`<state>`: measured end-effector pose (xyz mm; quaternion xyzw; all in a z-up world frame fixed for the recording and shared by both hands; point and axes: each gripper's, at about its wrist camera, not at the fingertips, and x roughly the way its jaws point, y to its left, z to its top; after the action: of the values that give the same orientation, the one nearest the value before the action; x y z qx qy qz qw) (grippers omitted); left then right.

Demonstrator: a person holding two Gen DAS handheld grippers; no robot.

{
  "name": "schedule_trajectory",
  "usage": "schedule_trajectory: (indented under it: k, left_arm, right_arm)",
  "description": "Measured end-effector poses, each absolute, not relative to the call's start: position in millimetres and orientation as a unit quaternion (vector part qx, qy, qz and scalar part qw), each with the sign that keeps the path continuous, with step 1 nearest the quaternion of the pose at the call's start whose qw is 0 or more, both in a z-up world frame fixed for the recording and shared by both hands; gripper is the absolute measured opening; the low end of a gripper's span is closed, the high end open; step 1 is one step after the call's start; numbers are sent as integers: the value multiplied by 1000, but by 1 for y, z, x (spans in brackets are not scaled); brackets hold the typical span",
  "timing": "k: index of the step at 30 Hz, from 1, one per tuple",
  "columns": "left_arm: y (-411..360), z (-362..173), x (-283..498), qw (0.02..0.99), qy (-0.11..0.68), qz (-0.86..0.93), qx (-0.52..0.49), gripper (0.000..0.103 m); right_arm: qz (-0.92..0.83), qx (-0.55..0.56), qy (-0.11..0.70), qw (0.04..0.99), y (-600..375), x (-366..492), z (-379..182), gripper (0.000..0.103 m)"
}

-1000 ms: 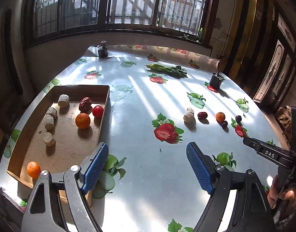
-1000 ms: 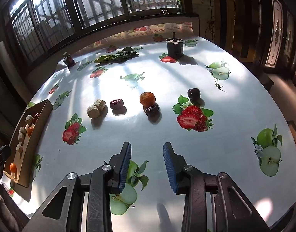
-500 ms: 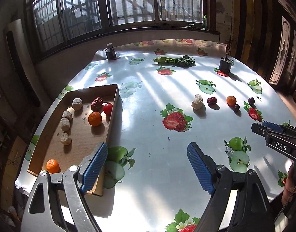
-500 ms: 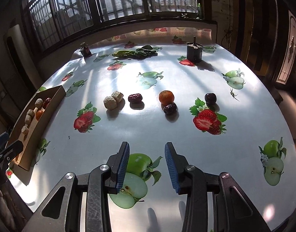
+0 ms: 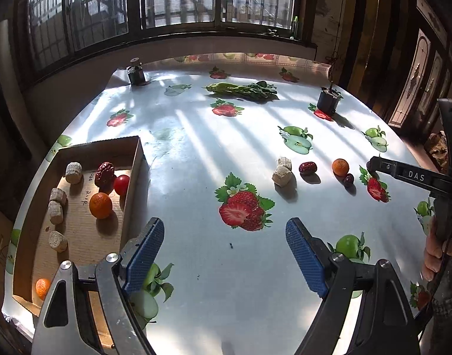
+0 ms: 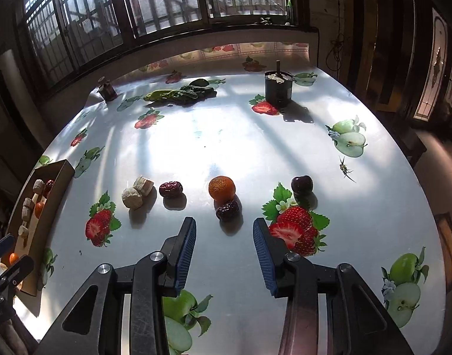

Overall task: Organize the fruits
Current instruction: 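Grasp a white pastry with the left gripper while the right gripper grasps a mandarin orange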

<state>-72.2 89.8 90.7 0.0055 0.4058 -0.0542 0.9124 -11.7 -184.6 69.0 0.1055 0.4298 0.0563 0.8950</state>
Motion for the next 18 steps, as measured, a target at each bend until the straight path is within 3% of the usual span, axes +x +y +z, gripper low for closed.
schedule_trajectory:
  k: [1,4,12,18]
  left_arm:
    - [87,90,-64,912,404,-62,5,83]
    - [71,79,-34,902,421,-91,5,65]
    - [31,34,29,879,455,-146,-2,64]
    - [19,15,45,871,464,-162,1,63]
  right_arm:
    - [59,121,431,892,-188,-2,67,43]
    - [65,154,435,885,-195,27,58,43]
    - [83,189,442,873,-196,62,27,42]
    - [96,156,448,875,-185,66,13,42]
